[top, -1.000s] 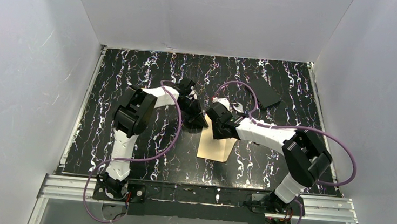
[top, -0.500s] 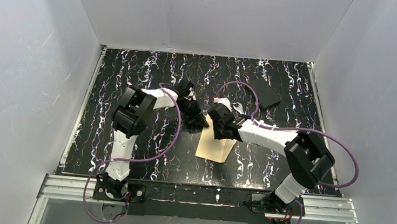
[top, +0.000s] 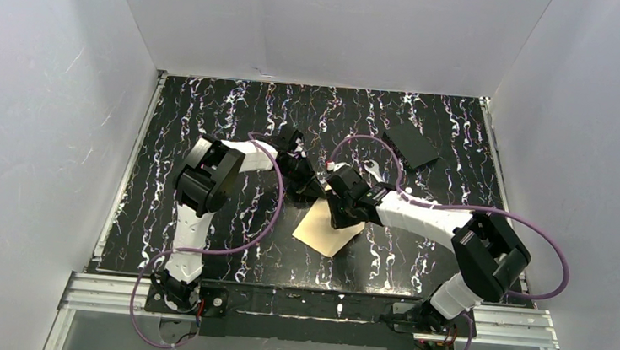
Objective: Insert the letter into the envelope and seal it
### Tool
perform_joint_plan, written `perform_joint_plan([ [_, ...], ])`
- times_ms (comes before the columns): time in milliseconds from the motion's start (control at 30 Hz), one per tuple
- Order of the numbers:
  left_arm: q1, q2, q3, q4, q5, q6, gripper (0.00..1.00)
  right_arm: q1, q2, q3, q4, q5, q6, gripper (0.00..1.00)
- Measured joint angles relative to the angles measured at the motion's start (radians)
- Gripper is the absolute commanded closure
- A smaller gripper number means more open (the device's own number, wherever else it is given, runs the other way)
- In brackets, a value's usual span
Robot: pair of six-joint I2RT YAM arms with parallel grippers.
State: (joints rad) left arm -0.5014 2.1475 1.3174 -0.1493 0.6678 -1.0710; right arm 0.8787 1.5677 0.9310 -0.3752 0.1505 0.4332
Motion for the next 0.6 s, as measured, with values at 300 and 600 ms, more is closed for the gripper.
perform_joint_plan([
  [300,0.000,0.000,-0.001,0.001,0.000,-0.001,1.00,0.021,0.034,0.043,-0.033,0.023,-0.007,0.99],
  [600,0.000,0.000,-0.001,0.002,0.001,0.002,1.00,0.040,0.082,0.100,-0.072,0.107,0.008,0.99],
])
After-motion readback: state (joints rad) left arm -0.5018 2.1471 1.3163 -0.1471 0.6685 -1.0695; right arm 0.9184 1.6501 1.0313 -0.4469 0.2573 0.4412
